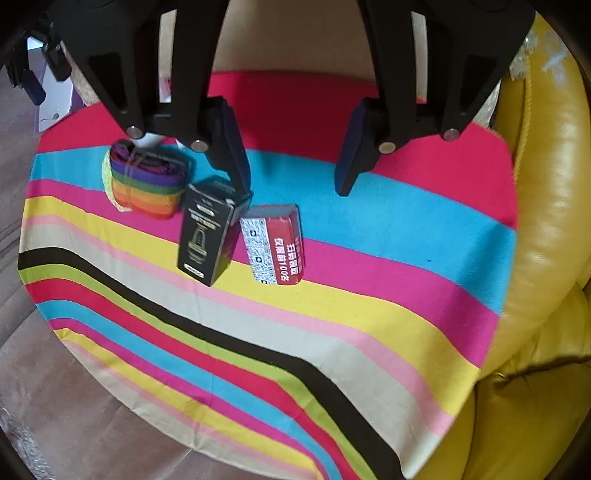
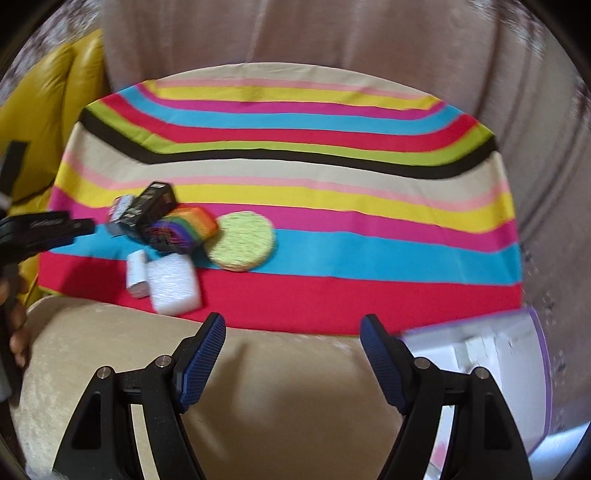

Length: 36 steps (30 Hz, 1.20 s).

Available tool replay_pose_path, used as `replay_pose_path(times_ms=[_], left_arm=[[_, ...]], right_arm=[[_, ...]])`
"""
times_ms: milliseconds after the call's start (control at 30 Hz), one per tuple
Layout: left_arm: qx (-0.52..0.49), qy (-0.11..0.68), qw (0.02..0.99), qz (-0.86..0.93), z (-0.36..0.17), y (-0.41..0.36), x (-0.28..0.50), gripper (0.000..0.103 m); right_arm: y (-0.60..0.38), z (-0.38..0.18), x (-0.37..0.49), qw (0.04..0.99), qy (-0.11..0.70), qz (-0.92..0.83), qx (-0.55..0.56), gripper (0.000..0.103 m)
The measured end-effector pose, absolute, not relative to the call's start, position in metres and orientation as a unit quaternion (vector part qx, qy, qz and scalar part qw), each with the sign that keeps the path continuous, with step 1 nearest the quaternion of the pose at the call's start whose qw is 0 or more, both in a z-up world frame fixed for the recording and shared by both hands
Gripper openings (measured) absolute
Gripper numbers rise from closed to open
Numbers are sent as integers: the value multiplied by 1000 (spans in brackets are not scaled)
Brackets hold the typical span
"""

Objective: Organize objects
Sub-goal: 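Move both open grippers back over the cloth, then grasp the red box with the left gripper while the right grasps the rainbow strap roll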

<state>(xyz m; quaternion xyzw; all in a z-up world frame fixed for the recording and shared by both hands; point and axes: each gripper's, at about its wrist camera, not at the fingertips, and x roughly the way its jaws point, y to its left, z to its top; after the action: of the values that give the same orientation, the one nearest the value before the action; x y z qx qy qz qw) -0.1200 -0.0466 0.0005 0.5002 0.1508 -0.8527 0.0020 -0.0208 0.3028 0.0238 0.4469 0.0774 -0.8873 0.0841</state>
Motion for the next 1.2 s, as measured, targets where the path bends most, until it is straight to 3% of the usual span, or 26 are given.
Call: replay_pose_path(times_ms=[367, 667, 733, 800, 867, 1200], left_arm=[[516, 151, -2, -843, -8, -40, -161, 49], [541, 148, -8, -828, -24, -31, -175, 51], [536, 149, -8, -831, -22, -32, -171, 48], [530, 156, -5, -834, -22, -35, -167, 37], [522, 168, -2, -836, -23, -40, -163, 32], [486, 203, -11, -850, -19, -50, -147, 31]], right_arm=[[263, 22, -49, 144, 111, -875, 449, 76], [239, 20, -74, 181, 140, -865, 447, 83], [233, 18, -81, 191, 145, -861, 448, 83], [225, 14, -90, 196, 158, -856, 451, 83], [215, 10, -98, 205, 173, -851, 451, 83], [179, -15, -120, 260, 283, -809, 446, 83]])
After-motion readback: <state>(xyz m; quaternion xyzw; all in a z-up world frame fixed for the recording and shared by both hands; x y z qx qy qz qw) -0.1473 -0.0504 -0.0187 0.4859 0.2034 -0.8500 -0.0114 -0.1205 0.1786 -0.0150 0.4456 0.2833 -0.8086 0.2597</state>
